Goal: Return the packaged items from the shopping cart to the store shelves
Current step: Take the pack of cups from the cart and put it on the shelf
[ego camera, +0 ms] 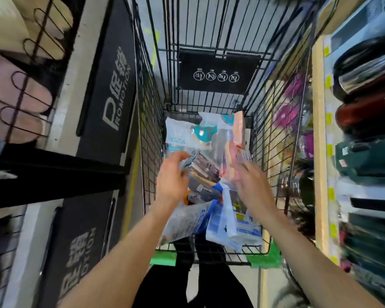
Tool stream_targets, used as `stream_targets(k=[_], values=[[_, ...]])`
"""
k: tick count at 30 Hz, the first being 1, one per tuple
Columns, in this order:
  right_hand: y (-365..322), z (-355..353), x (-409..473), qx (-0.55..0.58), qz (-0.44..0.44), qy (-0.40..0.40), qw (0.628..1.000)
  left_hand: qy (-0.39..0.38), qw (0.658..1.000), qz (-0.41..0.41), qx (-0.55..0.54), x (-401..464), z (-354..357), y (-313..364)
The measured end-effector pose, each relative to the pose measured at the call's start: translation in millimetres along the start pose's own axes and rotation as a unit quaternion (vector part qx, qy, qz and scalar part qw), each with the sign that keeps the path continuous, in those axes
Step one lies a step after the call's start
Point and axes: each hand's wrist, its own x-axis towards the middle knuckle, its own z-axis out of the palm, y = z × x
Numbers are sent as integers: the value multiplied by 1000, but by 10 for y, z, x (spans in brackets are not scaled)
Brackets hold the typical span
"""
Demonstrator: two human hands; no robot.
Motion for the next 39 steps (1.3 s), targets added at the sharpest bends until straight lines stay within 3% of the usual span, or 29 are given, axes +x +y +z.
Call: stream_targets(k=[2,5,10,13,17,20,25,29,31,33,35,39], values=[[-131,176,286,108,56,-26,992,-110,983,-141,-50,295,106,-93],[-152,368,761,272,136,-36,952,-158,944,-283,-58,647,226,-413],[220,669,1473,229,236,-157,931,-176,920,-347,43,950,415,-843],[476,925,1606,160,247,-222,930,-159,914,-372,-18,1058,639,-992],[764,1315,1665,102,289,-230,924,-132,906,-400,-43,1098,925,-1274],[928,1428,1776,169,351,-229,892,-108,907,-403,-61,1071,1001,-1311],[1030,1330,1806,318,416,-170,835,-81,932,-352,-20,1051,946,-985],[970,1347,1737,354,367,-145,848,-112,950,-292,9,937,795,-897],[791,1261,1707,344,307,-131,878,-96,960,-263,13,821,740,-823],[576,1089,1687,345,266,-51,899,-35,970,-240,-5,710,661,-631],[374,774,1666,372,249,84,890,40,977,-207,-41,698,545,-382],[215,-41,1417,445,224,312,809,92,984,-90,-123,914,175,180]])
